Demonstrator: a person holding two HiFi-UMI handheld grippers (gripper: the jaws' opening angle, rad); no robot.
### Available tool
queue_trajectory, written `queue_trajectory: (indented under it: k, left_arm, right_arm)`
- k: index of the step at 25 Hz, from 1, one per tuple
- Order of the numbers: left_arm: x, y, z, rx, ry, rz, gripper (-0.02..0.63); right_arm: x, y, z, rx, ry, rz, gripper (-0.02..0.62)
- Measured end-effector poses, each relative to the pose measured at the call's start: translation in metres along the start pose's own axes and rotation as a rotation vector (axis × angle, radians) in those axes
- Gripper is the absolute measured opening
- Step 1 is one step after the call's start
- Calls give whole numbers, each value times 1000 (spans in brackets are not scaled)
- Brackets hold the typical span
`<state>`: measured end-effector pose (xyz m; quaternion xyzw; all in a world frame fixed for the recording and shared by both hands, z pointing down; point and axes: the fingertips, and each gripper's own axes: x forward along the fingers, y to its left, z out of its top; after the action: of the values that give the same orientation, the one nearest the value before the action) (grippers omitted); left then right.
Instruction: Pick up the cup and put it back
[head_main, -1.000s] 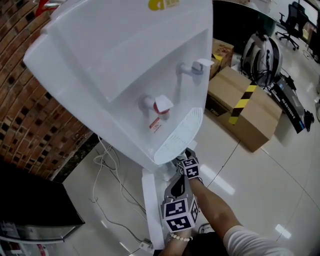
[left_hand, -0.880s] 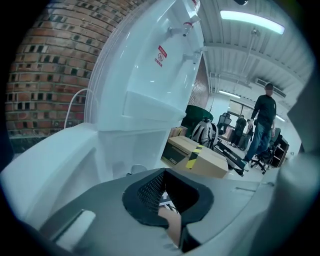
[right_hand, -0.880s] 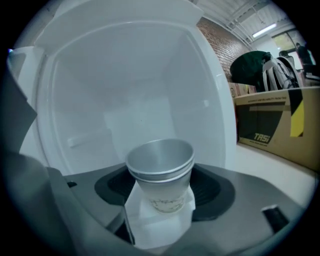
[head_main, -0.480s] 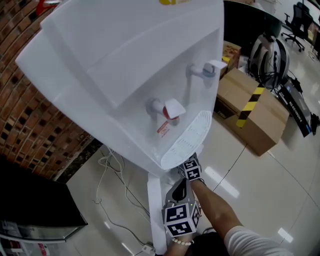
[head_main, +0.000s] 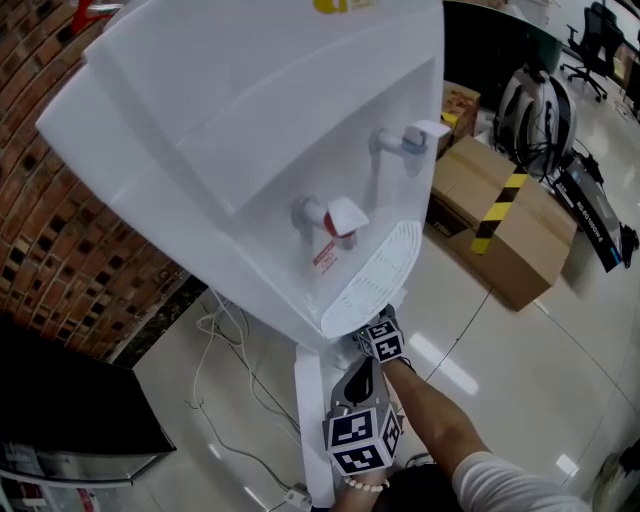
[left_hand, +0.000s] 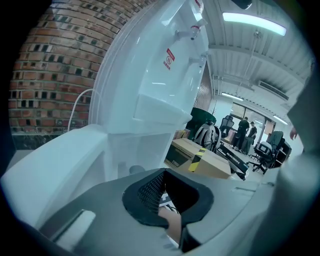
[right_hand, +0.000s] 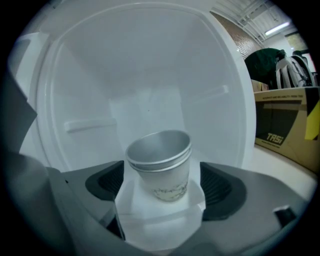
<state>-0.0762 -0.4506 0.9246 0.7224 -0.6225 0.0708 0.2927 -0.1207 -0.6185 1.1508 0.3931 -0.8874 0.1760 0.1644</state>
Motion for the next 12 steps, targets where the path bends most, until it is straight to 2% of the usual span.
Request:
queue_trajectory:
  k: [2, 6, 9, 10, 12]
  left_arm:
    - [-4, -1, 1, -12, -7, 0, 7]
    - [-10, -10, 8, -12, -38, -3, 8]
    - [-20, -19, 8, -18, -19, -10, 8]
    - [-26, -21, 8, -26, -11, -8, 8]
    - [-41, -27, 10, -46, 6, -11, 8]
  right_arm:
    - [-9, 1, -4, 0, 18, -2, 508]
    - [-35, 1, 1, 8, 15, 2, 508]
    - [-73, 3, 11, 39, 15, -14, 506]
    - [-88, 4, 17, 57, 12, -19, 479]
    - [-121, 6, 32, 88, -2, -36, 382]
